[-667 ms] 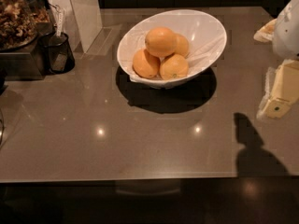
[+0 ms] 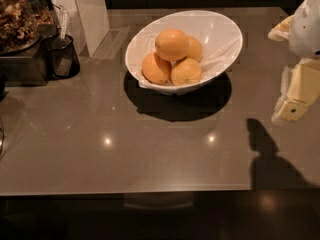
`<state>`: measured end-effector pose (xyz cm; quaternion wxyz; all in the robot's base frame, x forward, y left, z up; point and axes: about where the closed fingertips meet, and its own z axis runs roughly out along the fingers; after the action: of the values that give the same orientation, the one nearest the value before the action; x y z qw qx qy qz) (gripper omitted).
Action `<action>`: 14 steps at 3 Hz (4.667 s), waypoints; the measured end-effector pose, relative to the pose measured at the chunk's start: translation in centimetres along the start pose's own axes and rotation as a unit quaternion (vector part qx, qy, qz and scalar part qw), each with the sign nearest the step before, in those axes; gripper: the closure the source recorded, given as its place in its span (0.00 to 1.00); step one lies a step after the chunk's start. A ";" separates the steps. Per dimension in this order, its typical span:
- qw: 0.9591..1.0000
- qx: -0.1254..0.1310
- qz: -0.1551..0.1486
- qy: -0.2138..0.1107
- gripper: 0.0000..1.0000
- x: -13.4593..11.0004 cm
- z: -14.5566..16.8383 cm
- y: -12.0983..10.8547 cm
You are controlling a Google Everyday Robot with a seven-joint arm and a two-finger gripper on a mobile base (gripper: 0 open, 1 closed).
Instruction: Pick orange from white bowl
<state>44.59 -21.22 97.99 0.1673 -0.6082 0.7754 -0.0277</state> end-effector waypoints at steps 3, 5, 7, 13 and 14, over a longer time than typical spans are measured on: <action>0.986 -0.035 -0.119 -0.110 0.00 -12.6 1.6 -6.8; 0.986 -0.026 -0.120 -0.115 0.00 -13.1 1.4 -7.2; 0.975 -0.064 -0.164 -0.133 0.00 -17.6 8.2 -13.3; 0.969 -0.095 -0.137 -0.180 0.43 -19.0 13.4 -14.0; 0.969 -0.095 -0.137 -0.180 0.66 -19.0 13.4 -14.0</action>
Offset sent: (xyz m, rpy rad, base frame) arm 0.1104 0.1205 0.0364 0.1882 -0.0024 0.3716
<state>65.50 -4.61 93.11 0.2401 -0.7169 0.6408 0.1332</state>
